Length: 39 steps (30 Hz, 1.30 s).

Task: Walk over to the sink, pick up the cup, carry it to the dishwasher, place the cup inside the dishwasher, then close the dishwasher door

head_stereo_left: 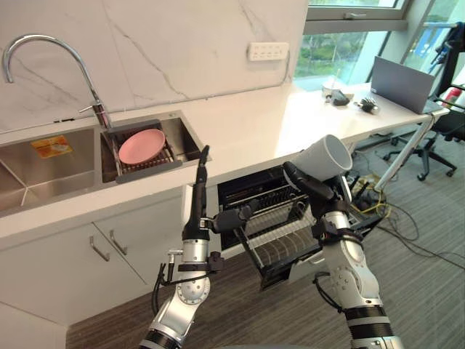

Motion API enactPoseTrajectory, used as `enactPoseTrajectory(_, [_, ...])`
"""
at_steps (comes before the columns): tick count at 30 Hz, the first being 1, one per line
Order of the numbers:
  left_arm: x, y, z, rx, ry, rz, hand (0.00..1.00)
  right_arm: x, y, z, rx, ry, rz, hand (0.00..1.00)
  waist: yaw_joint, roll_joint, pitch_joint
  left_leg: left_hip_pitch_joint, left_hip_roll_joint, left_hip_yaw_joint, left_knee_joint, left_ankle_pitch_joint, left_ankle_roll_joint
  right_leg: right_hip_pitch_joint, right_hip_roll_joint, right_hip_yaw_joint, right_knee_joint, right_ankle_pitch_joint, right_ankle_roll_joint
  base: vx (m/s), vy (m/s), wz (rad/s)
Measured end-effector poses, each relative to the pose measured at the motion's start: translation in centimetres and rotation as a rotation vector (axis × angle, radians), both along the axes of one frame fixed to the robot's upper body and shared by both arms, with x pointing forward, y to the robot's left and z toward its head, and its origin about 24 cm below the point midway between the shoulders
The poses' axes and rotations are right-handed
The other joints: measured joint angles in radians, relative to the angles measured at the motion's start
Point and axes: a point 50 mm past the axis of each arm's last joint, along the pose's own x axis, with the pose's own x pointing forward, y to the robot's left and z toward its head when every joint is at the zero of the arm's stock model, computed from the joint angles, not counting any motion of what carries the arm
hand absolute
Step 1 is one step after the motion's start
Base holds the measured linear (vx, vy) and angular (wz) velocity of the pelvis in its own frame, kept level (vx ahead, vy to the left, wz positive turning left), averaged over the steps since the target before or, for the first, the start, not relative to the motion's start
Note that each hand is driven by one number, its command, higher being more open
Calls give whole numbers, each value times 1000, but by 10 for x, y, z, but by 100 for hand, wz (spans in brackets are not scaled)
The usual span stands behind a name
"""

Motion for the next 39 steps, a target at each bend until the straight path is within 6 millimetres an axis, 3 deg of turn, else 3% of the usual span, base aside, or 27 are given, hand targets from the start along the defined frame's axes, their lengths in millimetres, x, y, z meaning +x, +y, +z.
enactPoseTrajectory(4, [-2,17,-9,-60,74,93,100,9,-4,-3,-116,34,-9,0,3,-2,1,-8,0,-21,1,3,1,9,-1,-21,-6,0,0,-16,-15,18])
enactPoseTrajectory(8, [-7,41,-36,-134,299,137,100,35,-31,-8,-459,191,-49,0,33,-22,34,-78,6,-74,32,10,0,-9,0,-72,-10,3,-4,-55,-34,37])
enactPoseTrajectory(11, [-12,53,-58,-146,463,120,100,65,-60,18,-575,229,-102,0,68,-17,110,-184,14,-112,94,10,0,-66,6,-109,-12,23,-16,-114,-30,44])
enactPoseTrajectory(15, [-46,65,-98,-129,706,93,100,80,-92,48,-653,250,-175,0,107,9,206,-259,11,-173,135,14,-1,-80,13,-172,-24,30,-18,-34,-18,44])
enactPoseTrajectory(19, [-58,66,-110,-143,776,77,100,82,-118,74,-717,244,-250,0,108,32,270,-321,5,-201,164,18,4,-112,11,-198,-24,41,-19,-71,23,21])
enactPoseTrajectory(21, [-52,58,-109,-143,753,39,100,87,-135,92,-743,282,-305,0,112,68,316,-353,1,-215,160,34,4,-136,9,-212,-23,54,-22,-117,42,18])
enactPoseTrajectory(24, [-49,55,-105,-144,714,26,100,91,-142,99,-732,326,-320,0,132,103,363,-365,1,-223,118,74,7,-164,11,-220,-22,63,-28,-89,28,11])
enactPoseTrajectory(27, [-50,56,-104,-146,703,34,100,92,-140,91,-746,384,-279,0,146,118,390,-372,1,-233,102,90,6,-172,13,-226,-23,64,-28,-3,10,11])
enactPoseTrajectory(35, [-50,54,-103,-158,688,25,100,93,-136,87,-741,403,-224,0,162,123,399,-387,-4,-233,98,92,8,-192,7,-225,-17,63,-28,11,18,1])
enactPoseTrajectory(39, [-50,49,-104,-153,692,6,100,92,-135,70,-721,467,-185,0,163,125,404,-386,-3,-224,72,110,9,-216,1,-216,8,57,-32,-23,29,-4])
